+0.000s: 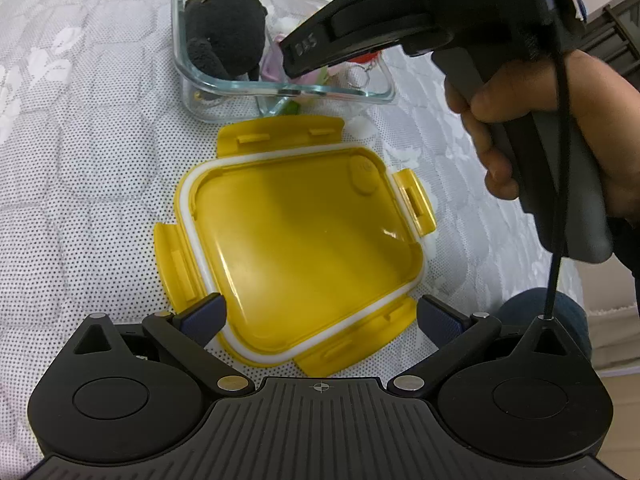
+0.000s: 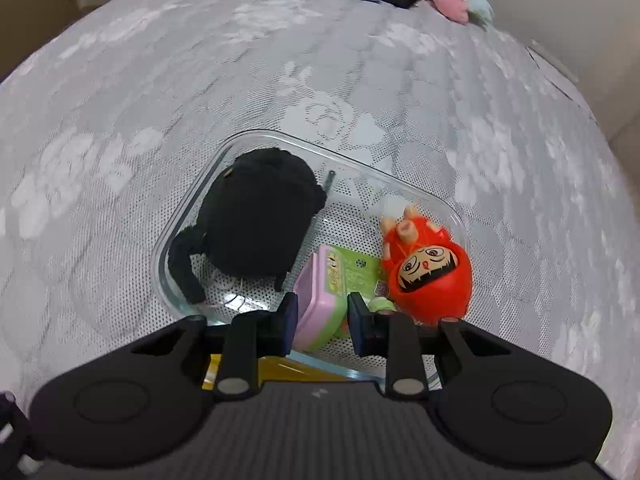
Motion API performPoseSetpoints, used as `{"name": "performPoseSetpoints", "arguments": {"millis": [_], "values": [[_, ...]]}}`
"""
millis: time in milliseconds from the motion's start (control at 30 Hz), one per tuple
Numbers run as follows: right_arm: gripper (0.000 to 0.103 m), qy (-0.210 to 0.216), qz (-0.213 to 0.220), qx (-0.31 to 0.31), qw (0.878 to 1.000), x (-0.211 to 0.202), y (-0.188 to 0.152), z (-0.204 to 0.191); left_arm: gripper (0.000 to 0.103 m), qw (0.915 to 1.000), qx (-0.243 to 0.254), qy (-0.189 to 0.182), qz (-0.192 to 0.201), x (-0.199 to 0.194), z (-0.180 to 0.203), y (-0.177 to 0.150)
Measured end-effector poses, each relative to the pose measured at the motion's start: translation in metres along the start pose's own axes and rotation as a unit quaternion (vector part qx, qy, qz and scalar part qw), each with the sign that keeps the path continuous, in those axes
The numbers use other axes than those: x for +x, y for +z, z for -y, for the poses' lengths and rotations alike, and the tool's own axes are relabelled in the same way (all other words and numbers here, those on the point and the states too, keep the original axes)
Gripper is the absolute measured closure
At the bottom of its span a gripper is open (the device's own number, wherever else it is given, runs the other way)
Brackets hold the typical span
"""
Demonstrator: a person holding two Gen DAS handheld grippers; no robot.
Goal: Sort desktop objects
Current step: 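Open the right gripper to drop the daruma beside the pink eraser, then push the black plush cat down into its compartment with the right gripper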
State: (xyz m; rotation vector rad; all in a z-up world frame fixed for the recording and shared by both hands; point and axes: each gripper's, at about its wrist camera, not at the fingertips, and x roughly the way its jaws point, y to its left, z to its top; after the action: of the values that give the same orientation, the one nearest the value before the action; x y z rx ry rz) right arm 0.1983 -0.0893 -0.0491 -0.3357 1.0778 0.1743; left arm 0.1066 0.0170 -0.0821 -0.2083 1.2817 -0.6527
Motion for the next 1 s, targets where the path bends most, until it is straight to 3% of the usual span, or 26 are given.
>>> {"name": "performPoseSetpoints", "arguments": {"millis": [133, 267, 400, 567, 733, 867, 1000], "values": [[0.068, 0.040, 0.025, 0.084, 0.995, -0.020, 0.009, 0.033, 0.000, 1.0000, -0.001, 0.000, 0.001, 0.000, 0.000, 0.000], [0.068, 0.000, 0.075, 0.162, 0.984, -0.040, 0.019, 0.075, 0.000, 1.0000, 0.001, 0.000, 0.001, -0.001, 0.001, 0.001], [0.068, -0.004, 0.052, 0.199, 0.979, -0.022, 0.016, 0.093, 0.000, 1.0000, 0.000, 0.001, 0.000, 0.000, 0.000, 0.000], [0.067, 0.044, 0.035, 0.259, 0.964, 0.006, 0.002, 0.095, 0.000, 1.0000, 0.001, 0.004, -0.003, 0.001, 0.001, 0.001], [0.063, 0.022, -0.004, 0.210, 0.977, 0.021, -0.002, 0.079, 0.000, 1.0000, 0.000, 0.004, -0.003, 0.001, 0.000, 0.001], [0.064, 0.031, 0.046, 0.209, 0.976, -0.002, 0.002, 0.075, 0.000, 1.0000, 0.001, 0.004, -0.003, 0.001, 0.000, 0.001], [0.064, 0.053, 0.090, 0.160, 0.982, -0.021, 0.019, 0.053, 0.000, 1.0000, 0.003, 0.006, -0.005, 0.002, 0.001, 0.000]]}}
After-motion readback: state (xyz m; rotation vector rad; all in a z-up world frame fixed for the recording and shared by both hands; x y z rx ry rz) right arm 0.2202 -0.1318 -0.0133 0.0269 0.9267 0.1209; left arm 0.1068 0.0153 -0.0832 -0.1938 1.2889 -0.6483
